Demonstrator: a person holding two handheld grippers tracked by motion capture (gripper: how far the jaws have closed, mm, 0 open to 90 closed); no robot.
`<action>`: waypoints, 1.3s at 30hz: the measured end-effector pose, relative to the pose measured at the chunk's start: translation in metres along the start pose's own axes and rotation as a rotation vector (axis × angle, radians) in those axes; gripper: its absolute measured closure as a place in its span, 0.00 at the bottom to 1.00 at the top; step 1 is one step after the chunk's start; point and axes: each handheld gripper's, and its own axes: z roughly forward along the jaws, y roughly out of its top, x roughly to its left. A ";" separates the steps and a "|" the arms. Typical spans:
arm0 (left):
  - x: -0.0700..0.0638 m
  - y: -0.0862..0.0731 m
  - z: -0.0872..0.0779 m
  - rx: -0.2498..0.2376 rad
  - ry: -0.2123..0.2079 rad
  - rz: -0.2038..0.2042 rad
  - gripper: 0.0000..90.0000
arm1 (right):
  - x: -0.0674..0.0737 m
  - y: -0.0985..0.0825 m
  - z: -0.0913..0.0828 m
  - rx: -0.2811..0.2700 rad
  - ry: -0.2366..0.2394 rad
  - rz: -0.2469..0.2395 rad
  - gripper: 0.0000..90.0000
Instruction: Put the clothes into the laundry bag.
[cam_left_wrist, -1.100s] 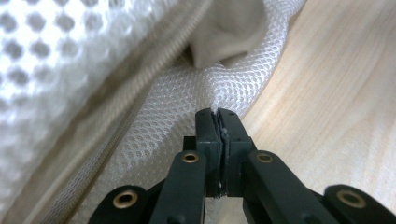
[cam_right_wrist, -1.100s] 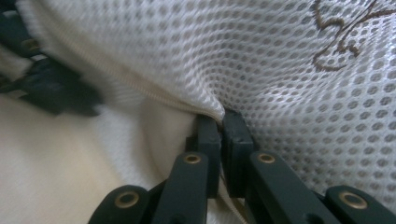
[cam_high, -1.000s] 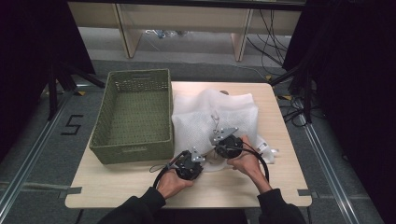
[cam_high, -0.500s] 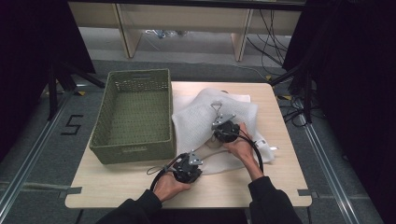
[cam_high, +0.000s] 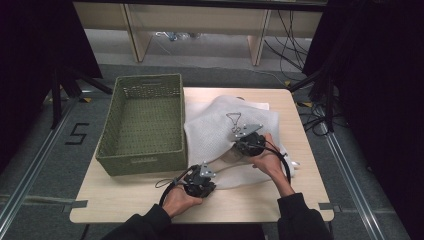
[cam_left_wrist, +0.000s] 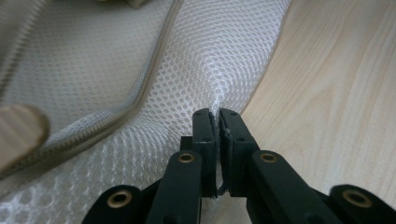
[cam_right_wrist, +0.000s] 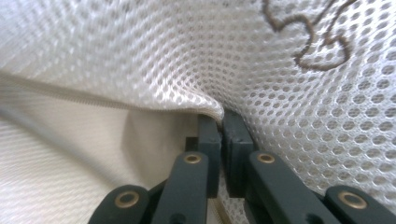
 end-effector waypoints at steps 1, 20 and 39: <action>0.000 0.000 0.000 0.002 0.000 0.000 0.94 | 0.002 -0.001 -0.006 -0.009 0.002 -0.007 0.98; -0.004 -0.004 -0.004 -0.005 -0.010 -0.007 0.93 | 0.027 -0.038 -0.008 0.171 0.060 -0.113 0.98; -0.010 -0.006 -0.009 -0.032 -0.039 0.016 0.88 | 0.007 -0.049 -0.003 0.206 -0.015 -0.062 0.97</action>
